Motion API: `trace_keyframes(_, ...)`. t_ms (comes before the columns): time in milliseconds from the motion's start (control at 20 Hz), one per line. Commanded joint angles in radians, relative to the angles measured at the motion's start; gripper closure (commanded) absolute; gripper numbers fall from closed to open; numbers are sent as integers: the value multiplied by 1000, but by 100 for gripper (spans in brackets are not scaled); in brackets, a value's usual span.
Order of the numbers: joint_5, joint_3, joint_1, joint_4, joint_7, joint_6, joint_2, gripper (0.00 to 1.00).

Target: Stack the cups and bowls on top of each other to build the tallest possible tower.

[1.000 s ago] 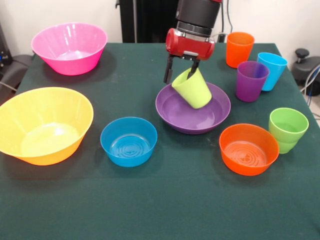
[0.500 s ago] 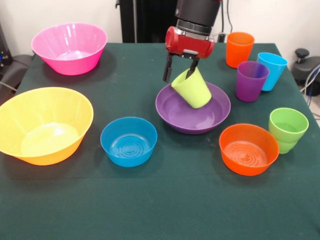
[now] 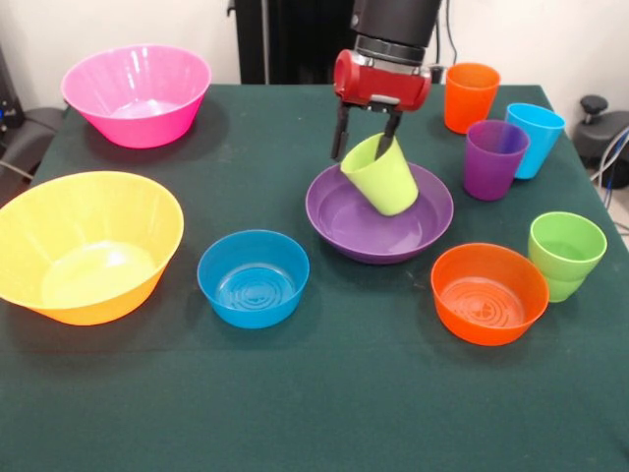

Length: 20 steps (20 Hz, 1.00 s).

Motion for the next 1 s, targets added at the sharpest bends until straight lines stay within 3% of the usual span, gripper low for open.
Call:
trace_keyframes(50,23,255,-43,-60,-333,-126,-78,0)
trace_keyframes(350,62,303,-70,-38,-399,-123,-133,0)
trace_keyframes(800,-76,265,-7,-74,-142,-112,-62,0)
trace_keyframes(1000,-82,266,-5,-69,-130,-95,-57,0)
